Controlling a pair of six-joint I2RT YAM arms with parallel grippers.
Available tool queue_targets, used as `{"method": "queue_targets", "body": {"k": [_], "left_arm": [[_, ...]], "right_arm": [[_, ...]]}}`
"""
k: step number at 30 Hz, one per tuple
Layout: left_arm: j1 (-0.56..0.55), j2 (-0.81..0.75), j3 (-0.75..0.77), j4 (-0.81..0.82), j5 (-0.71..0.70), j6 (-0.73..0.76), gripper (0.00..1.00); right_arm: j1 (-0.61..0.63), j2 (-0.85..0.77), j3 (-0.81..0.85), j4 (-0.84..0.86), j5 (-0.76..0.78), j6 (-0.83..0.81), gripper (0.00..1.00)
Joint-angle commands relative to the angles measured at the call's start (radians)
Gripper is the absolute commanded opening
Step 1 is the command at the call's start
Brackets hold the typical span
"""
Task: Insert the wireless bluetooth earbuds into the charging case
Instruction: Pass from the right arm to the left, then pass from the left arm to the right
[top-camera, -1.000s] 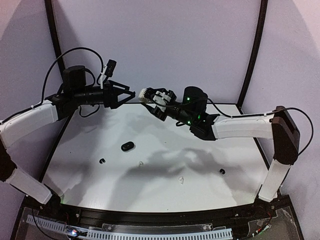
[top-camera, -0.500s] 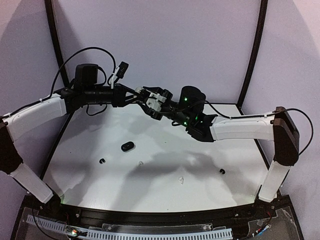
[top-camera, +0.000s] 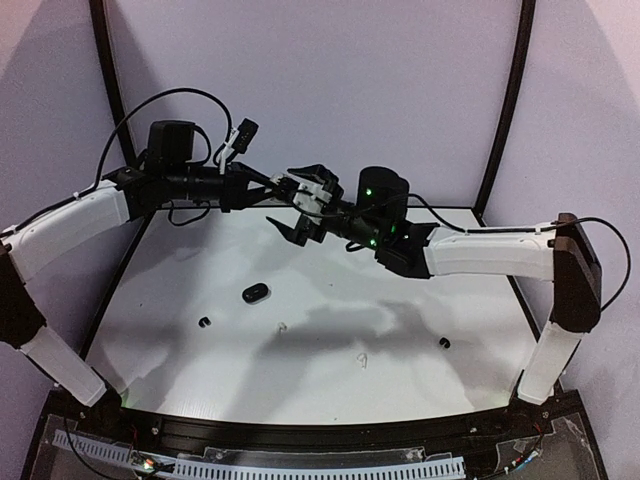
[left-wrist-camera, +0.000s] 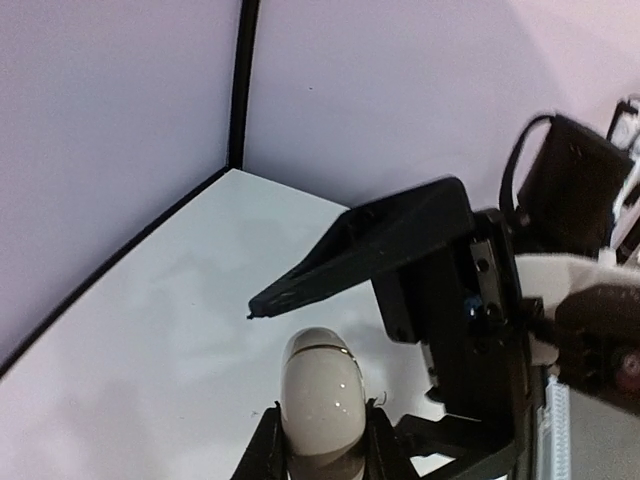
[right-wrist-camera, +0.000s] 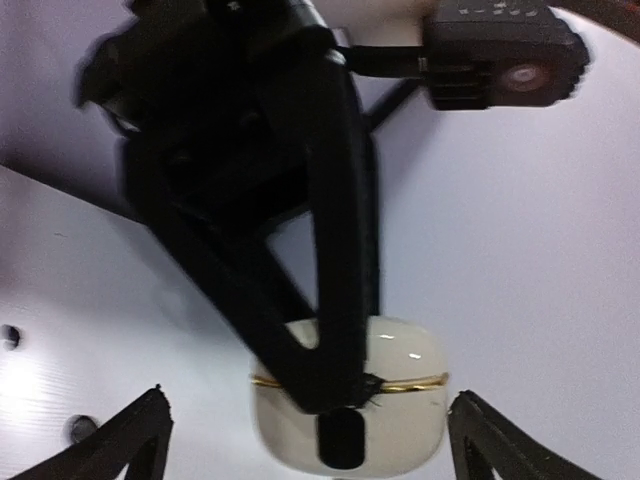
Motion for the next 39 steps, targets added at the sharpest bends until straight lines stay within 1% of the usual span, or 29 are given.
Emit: {"method": "queue_targets", "body": {"k": [1, 2, 3, 4, 5, 6, 7, 8, 10, 13, 17, 18, 19, 21, 22, 23, 28, 31, 33, 37, 39], "left_arm": [[-0.003, -0.020, 0.073, -0.167, 0.020, 0.316, 0.01], [-0.003, -0.020, 0.082, -0.192, 0.019, 0.409, 0.01], [-0.003, -0.022, 0.097, -0.241, 0.015, 0.491, 0.01], [-0.003, -0.023, 0.104, -0.288, 0.013, 0.527, 0.01], [-0.005, -0.019, 0.118, -0.345, 0.016, 0.611, 0.01], [-0.006, -0.018, 0.127, -0.374, 0.018, 0.656, 0.01], [-0.014, -0.017, 0.144, -0.432, 0.019, 0.735, 0.01], [-0.019, -0.012, 0.159, -0.456, 0.019, 0.802, 0.01], [-0.032, -0.005, 0.181, -0.518, 0.015, 0.854, 0.01], [-0.043, 0.011, 0.214, -0.570, 0.009, 0.921, 0.01], [-0.051, 0.024, 0.236, -0.600, 0.001, 0.933, 0.01], [-0.054, 0.027, 0.242, -0.603, 0.002, 0.929, 0.01], [-0.055, 0.028, 0.244, -0.604, 0.005, 0.926, 0.01], [-0.059, 0.033, 0.251, -0.608, 0.008, 0.914, 0.01], [-0.059, 0.033, 0.252, -0.609, 0.009, 0.913, 0.01], [-0.061, 0.037, 0.253, -0.611, 0.009, 0.909, 0.01], [-0.064, 0.051, 0.265, -0.619, 0.010, 0.887, 0.01], [-0.066, 0.052, 0.267, -0.610, 0.010, 0.877, 0.01], [-0.066, 0.054, 0.270, -0.609, 0.011, 0.871, 0.01], [-0.066, 0.056, 0.275, -0.608, 0.003, 0.871, 0.01], [-0.066, 0.055, 0.276, -0.608, -0.002, 0.872, 0.01]], "right_arm": [[-0.056, -0.083, 0.081, -0.283, -0.279, 0.189, 0.99], [-0.067, -0.089, 0.098, -0.350, -0.338, 0.213, 0.99], [-0.087, -0.089, 0.125, -0.439, -0.433, 0.237, 0.98], [-0.099, -0.085, 0.145, -0.490, -0.484, 0.252, 0.96], [-0.103, -0.076, 0.164, -0.539, -0.500, 0.267, 0.95], [-0.107, -0.071, 0.181, -0.584, -0.512, 0.272, 0.92], [-0.107, -0.063, 0.197, -0.615, -0.527, 0.274, 0.89], [-0.109, -0.053, 0.213, -0.644, -0.547, 0.280, 0.86], [-0.113, -0.041, 0.232, -0.658, -0.577, 0.297, 0.80], [-0.122, -0.019, 0.259, -0.658, -0.664, 0.323, 0.64], [-0.123, -0.007, 0.264, -0.646, -0.685, 0.316, 0.63], [-0.122, -0.004, 0.269, -0.646, -0.678, 0.318, 0.61], [-0.122, 0.001, 0.274, -0.647, -0.664, 0.319, 0.59], [-0.123, 0.011, 0.288, -0.654, -0.628, 0.320, 0.51], [-0.122, 0.015, 0.291, -0.653, -0.622, 0.319, 0.49], [-0.123, 0.016, 0.295, -0.647, -0.629, 0.318, 0.44], [-0.123, 0.028, 0.312, -0.657, -0.638, 0.310, 0.38], [-0.123, 0.040, 0.328, -0.689, -0.627, 0.295, 0.31], [-0.122, 0.041, 0.330, -0.701, -0.620, 0.282, 0.31], [-0.123, 0.039, 0.327, -0.734, -0.596, 0.248, 0.39], [-0.123, 0.039, 0.328, -0.746, -0.581, 0.238, 0.40]]}}
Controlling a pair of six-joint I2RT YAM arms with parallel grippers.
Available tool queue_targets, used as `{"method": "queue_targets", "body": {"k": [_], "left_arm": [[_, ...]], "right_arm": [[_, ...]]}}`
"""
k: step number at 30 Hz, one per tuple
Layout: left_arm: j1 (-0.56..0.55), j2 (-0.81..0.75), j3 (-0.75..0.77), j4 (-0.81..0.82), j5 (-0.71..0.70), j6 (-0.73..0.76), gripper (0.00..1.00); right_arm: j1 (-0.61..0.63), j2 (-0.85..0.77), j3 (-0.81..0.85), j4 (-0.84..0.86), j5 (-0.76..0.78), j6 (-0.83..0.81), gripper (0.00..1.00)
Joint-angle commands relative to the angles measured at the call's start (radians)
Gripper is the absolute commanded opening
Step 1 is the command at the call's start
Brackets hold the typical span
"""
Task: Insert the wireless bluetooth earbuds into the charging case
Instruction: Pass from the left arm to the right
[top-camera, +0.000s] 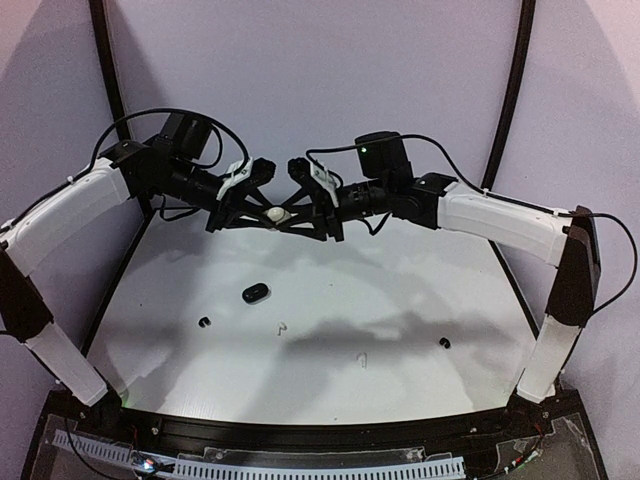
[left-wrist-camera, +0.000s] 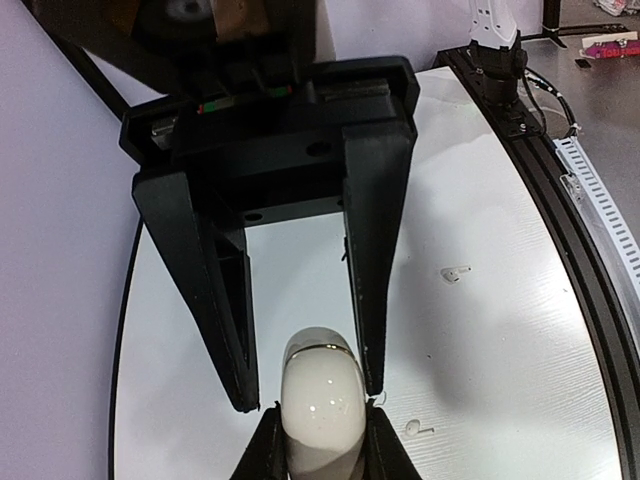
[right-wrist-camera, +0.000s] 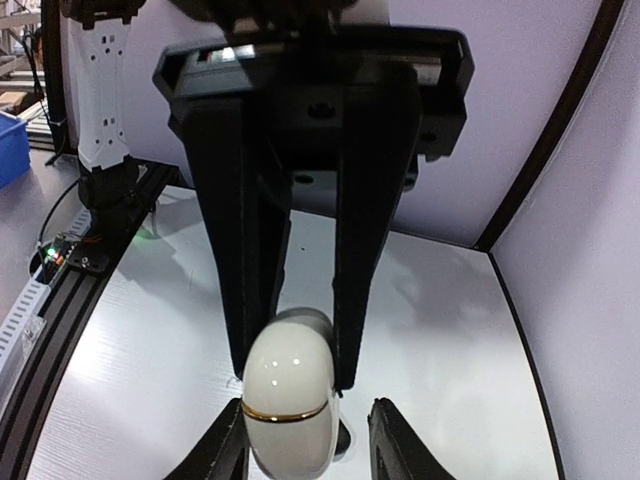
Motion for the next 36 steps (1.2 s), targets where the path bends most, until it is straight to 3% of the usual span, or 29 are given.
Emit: {"method": "queue_targets", "body": {"k": [1, 13, 19, 24, 28, 30, 32, 36], "left_arm": [[-0.005, -0.002, 0.033, -0.017, -0.002, -0.008, 0.01], [-0.007, 0.009, 0.043, -0.038, 0.007, -0.013, 0.01], [-0.011, 0.029, 0.063, -0.072, -0.002, -0.010, 0.01], [-0.014, 0.030, 0.067, -0.069, -0.008, -0.010, 0.01], [-0.014, 0.029, 0.068, -0.068, -0.013, -0.010, 0.01], [-0.015, 0.029, 0.069, -0.067, -0.012, -0.011, 0.01], [-0.015, 0.028, 0.071, -0.065, -0.013, -0.015, 0.01], [-0.014, 0.031, 0.090, -0.060, -0.039, -0.058, 0.05]], "right_arm": [[-0.005, 0.016, 0.019, -0.048, 0.046, -0.035, 0.40], [-0.004, 0.009, 0.016, 0.000, 0.011, -0.007, 0.23], [-0.002, 0.003, 0.017, 0.008, -0.006, -0.004, 0.31], [-0.001, 0.015, 0.035, -0.019, -0.001, -0.010, 0.31], [-0.001, 0.018, 0.035, -0.034, 0.001, -0.021, 0.23], [-0.001, 0.021, 0.039, -0.045, 0.001, -0.029, 0.15], [0.000, 0.026, 0.045, -0.057, 0.008, -0.030, 0.00], [-0.003, 0.017, 0.024, -0.048, 0.014, -0.016, 0.00]]}}
